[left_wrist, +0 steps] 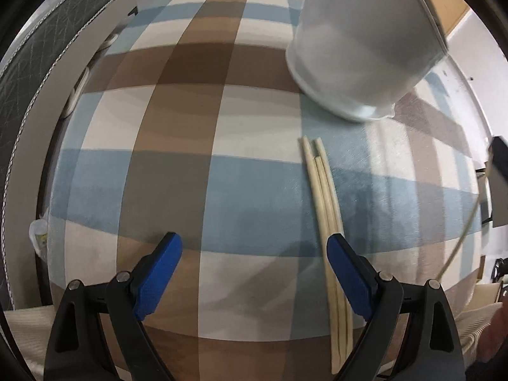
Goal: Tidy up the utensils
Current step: 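Close the left gripper on a chopstick while the right gripper lifts its chopstick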
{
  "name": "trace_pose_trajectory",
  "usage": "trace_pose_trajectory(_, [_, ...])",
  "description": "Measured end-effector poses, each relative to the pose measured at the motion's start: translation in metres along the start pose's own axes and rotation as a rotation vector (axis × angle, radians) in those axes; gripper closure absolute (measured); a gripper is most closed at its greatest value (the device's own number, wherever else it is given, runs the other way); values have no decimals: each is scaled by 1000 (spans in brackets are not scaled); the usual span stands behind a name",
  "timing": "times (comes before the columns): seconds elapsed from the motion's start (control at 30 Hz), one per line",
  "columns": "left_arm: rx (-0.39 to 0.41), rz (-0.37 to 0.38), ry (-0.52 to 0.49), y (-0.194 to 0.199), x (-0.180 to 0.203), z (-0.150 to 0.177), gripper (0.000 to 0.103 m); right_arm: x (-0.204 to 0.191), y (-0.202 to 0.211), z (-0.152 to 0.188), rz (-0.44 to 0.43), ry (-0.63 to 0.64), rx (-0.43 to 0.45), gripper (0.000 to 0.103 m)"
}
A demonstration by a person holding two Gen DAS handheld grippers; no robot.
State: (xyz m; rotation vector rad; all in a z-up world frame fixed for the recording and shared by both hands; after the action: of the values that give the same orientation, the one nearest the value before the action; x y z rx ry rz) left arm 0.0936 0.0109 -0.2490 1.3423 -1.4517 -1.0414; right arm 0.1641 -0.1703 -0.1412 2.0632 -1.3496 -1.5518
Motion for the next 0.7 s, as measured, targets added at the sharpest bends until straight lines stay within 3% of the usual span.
trace_pose_trajectory(0.1, [12, -49, -45, 1, -3, 1, 12, -2, 3, -1, -8, 5, 6, 99])
trace_pose_trajectory(0.53, [-22, -44, -4, 0, 0, -5, 12, -7, 16, -2, -26, 9, 28, 99])
trace_pose_trajectory(0.7, [-49, -74, -47, -6, 5, -20, 12, -8, 18, -3, -35, 2, 34, 99])
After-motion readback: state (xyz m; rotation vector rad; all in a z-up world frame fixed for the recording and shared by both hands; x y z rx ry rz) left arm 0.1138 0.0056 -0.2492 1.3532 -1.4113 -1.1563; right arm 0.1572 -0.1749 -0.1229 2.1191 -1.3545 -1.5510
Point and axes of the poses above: each gripper's, at about its wrist camera, not at the fingertips, and y roughly against the way its jaws point, x to its right, z to its underside, the point moved 9 cm from there along -y, roughly the way its jaws point, and after that the axes turned 9 degrees about -y, right-handed, at the moved point
